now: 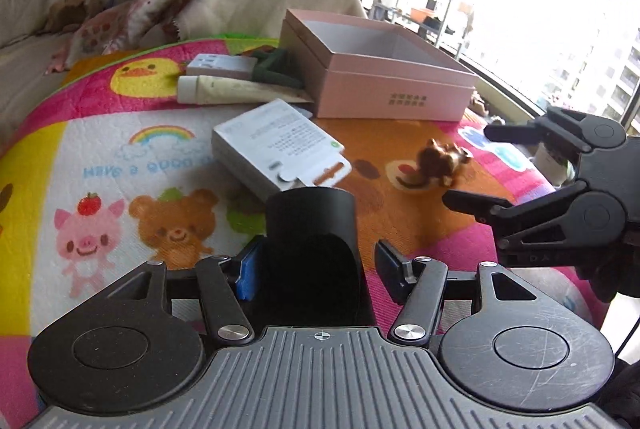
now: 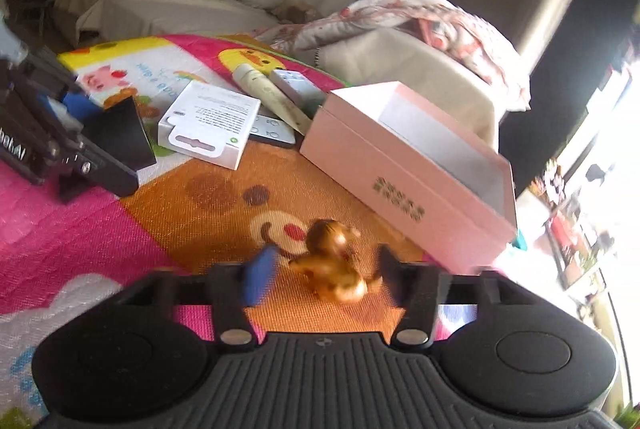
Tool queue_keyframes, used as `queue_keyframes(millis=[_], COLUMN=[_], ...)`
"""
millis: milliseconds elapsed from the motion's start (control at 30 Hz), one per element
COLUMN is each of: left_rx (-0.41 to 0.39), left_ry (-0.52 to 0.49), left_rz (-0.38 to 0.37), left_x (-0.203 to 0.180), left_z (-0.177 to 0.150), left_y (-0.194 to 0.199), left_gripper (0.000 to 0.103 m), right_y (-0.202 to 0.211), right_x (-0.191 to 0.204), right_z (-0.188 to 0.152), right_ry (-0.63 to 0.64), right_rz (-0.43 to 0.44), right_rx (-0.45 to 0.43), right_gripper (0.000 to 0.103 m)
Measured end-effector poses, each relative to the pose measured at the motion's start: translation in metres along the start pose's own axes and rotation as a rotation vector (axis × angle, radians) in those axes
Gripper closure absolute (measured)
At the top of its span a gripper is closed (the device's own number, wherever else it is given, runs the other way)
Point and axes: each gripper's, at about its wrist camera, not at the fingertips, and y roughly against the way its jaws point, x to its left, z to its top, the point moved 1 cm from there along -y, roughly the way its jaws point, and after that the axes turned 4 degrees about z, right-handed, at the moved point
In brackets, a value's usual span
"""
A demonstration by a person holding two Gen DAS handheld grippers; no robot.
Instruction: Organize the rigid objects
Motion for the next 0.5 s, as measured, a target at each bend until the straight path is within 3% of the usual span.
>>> queue_keyframes(millis=[33,167,267,400,500], left_rx=[0.002,-0.001,-0.011,-0.029,-0.035], left_ry=[-0.006,-0.004,0.062,0.150,0.136], left_rz=[0.001,0.004,-0.005,-0.008,0.026], left_x=[-0.003,-0.012,-0.010,-0.002,-0.003], left_z=[-0.001,-0.003,-0.003,-0.003,-0.003], left_y=[0.000,0.000,0.002,0.004,0.004], left_gripper=[0.037,0.025,0.025,0.031,0.041], right_y=[0.003,0.004,-0.003,-0.016,-0.030], right_x=[-0.003,-0.016,-0.024,-0.040,-0.045], right_z=[-0.002,-0.009,-0.010,-0.008,-0.003], right_ry=[-0.028,-0.163,-0.277,-0.479,-0.560], right_rz=[-0.006,0.038,0.071,0.123,0.115], right_rx=[-0.012,-0.003,0.025,0.058,0.076], right_gripper=[0.019,0.019,0.019,0.019,0.019])
